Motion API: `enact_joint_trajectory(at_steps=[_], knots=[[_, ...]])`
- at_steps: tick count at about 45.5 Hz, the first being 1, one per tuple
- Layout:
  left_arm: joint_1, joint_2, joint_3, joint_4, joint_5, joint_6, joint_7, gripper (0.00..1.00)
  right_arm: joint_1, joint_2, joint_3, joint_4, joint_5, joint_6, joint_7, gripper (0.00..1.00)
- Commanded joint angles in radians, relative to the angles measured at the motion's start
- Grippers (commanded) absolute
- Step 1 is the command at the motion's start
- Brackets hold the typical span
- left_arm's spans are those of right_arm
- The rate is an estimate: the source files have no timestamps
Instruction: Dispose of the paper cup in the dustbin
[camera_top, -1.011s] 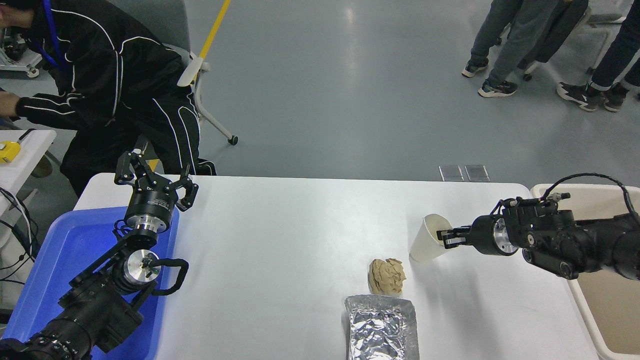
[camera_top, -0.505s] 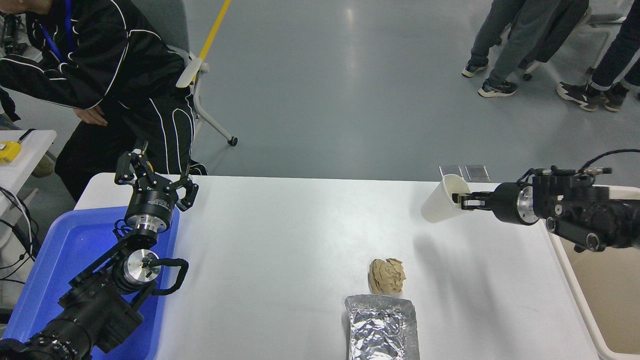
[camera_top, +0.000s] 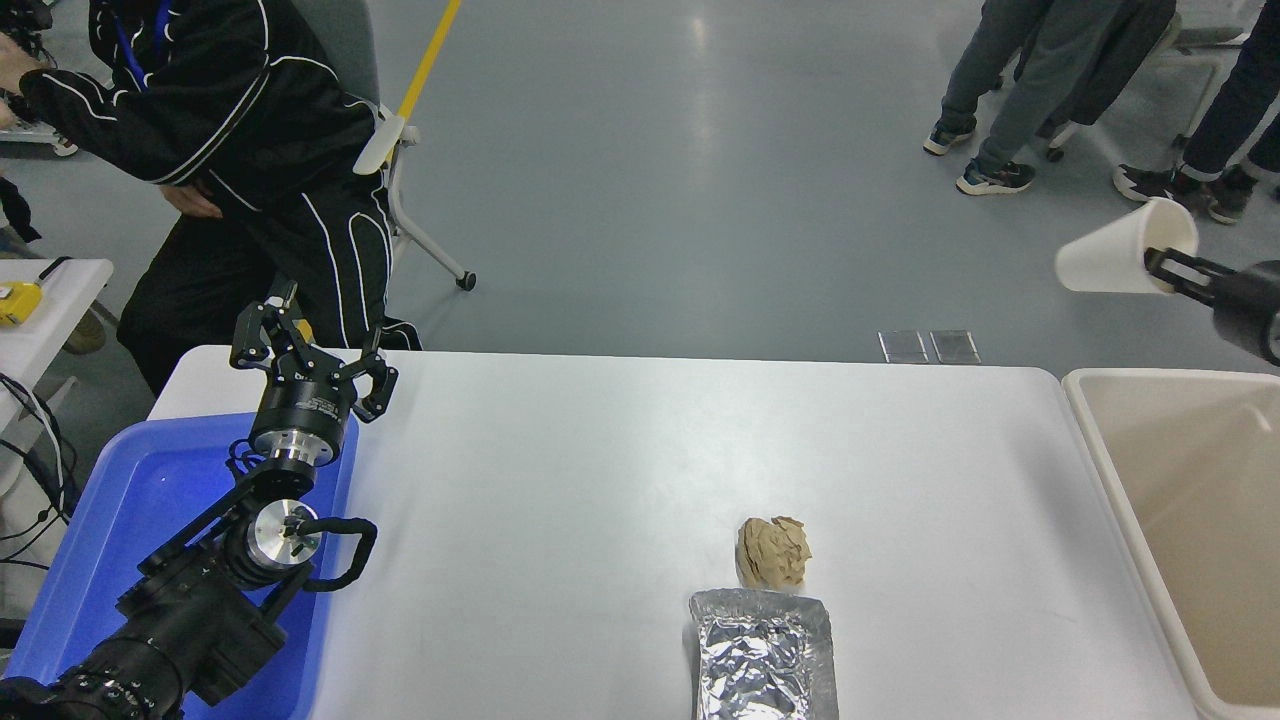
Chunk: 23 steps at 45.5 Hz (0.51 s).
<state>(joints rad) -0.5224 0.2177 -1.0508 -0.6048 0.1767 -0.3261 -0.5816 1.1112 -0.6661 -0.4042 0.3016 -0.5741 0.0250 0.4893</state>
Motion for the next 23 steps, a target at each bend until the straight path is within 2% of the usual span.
enact_joint_trajectory(at_steps=[1,9,23], knots=[[0.001,0.0,0.0,0.0,0.0,-0.001,-0.001,1.0,-0.123,-0.03,0.01,-0.179,0.095,0.015,-0.015,0.0],[0.001,0.0,0.0,0.0,0.0,0.001,-0.001,1.0,-0.209,-0.039,0.01,-0.229,0.135,0.015,-0.167,0.0],[-0.001,0.0,0.0,0.0,0.0,-0.001,0.0,1.0,-0.261,-0.027,0.01,-0.231,0.195,0.015,-0.409,0.0]])
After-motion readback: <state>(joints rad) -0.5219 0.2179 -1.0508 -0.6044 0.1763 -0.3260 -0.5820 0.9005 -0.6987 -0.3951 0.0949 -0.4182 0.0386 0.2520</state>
